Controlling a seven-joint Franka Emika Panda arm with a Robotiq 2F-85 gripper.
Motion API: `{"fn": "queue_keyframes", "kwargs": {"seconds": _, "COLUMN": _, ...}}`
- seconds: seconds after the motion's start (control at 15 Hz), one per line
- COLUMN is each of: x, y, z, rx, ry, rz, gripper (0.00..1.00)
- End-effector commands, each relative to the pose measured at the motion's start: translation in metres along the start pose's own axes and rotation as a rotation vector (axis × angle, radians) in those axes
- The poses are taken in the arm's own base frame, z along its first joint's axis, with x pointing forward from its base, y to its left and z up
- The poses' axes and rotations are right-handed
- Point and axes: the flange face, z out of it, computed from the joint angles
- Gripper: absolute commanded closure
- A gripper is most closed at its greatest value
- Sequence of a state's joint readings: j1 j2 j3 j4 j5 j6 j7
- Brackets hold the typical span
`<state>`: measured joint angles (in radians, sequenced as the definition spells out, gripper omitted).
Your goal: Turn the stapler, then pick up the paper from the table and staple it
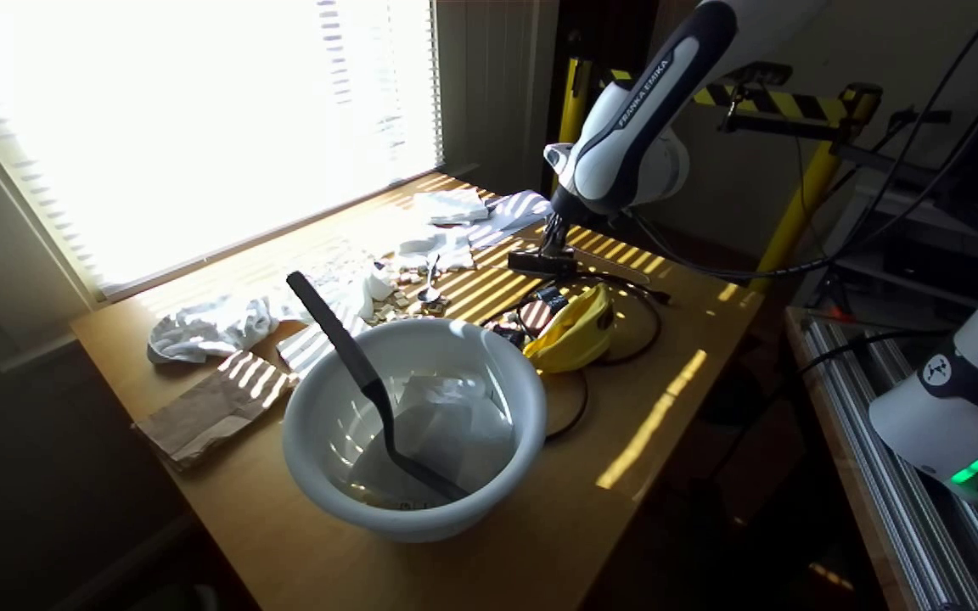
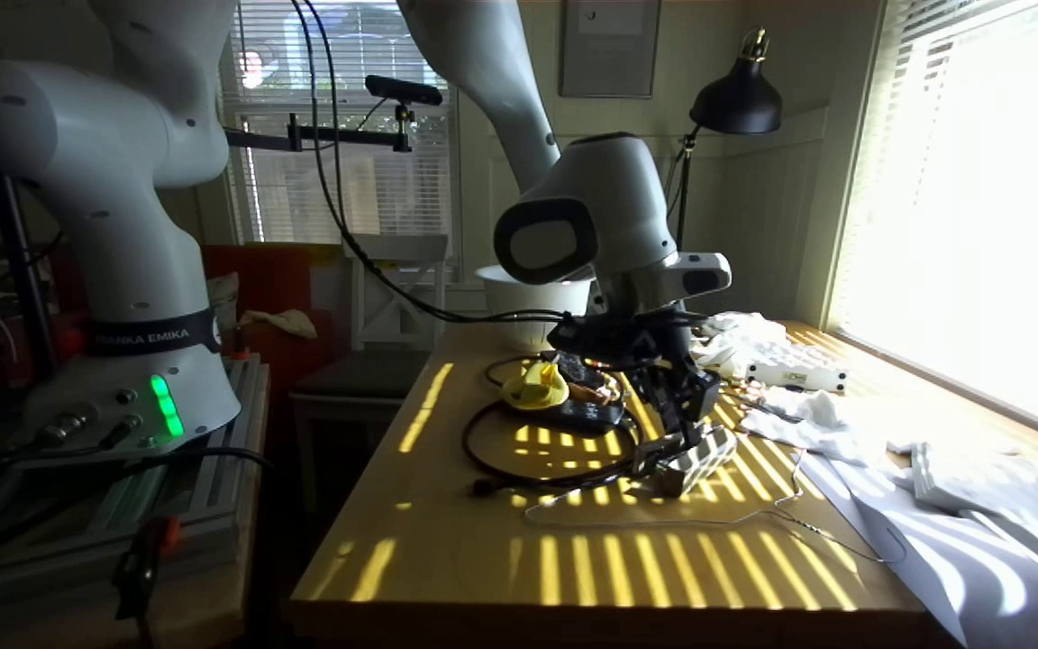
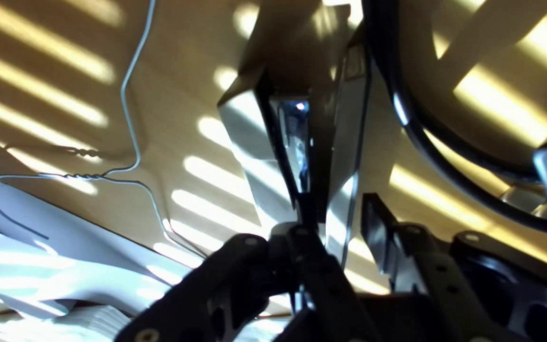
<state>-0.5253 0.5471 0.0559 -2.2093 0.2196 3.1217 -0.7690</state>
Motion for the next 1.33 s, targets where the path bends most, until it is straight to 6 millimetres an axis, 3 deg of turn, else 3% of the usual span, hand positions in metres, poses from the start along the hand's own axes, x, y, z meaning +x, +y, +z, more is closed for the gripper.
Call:
{"fn": "queue_keyframes", "kwargs": {"seconds": 0.0, "x": -0.004, "y": -0.003, "z": -0.008, "rx": -0.100, "ry": 0.050, "rz": -0.038, "gripper": 0.98}}
{"fn": "queue_keyframes", "kwargs": {"seconds": 0.47, "x": -0.013, "y": -0.005, "z": -0.007, "rx": -0.119, "ry": -0.020, "rz": -0.028, "gripper": 1.00}}
{"fn": "queue_keyframes", "kwargs": {"seconds": 0.53, "x": -0.011, "y": -0.005, "z": -0.009, "rx": -0.110, "ry": -0.033, "rz": -0.017, "gripper": 0.74}}
{"fn": "queue_keyframes", "kwargs": {"seconds": 0.67, "x": -0.009, "y": -0.005, "z": -0.017, "rx": -0.082, "ry": -0.054, "rz": 0.018, "gripper": 0.67}}
{"fn": "queue_keyframes", "kwargs": {"seconds": 0.93, "x": -0.010, "y": -0.001, "z": -0.025, "rx": -0.019, "ry": -0.099, "rz": 0.073, "gripper": 0.38}}
{"fn": "queue_keyframes", "kwargs": {"seconds": 1.27, "x": -0.011, "y": 0.023, "z": -0.038, "rx": -0.027, "ry": -0.094, "rz": 0.124, "gripper": 0.04}}
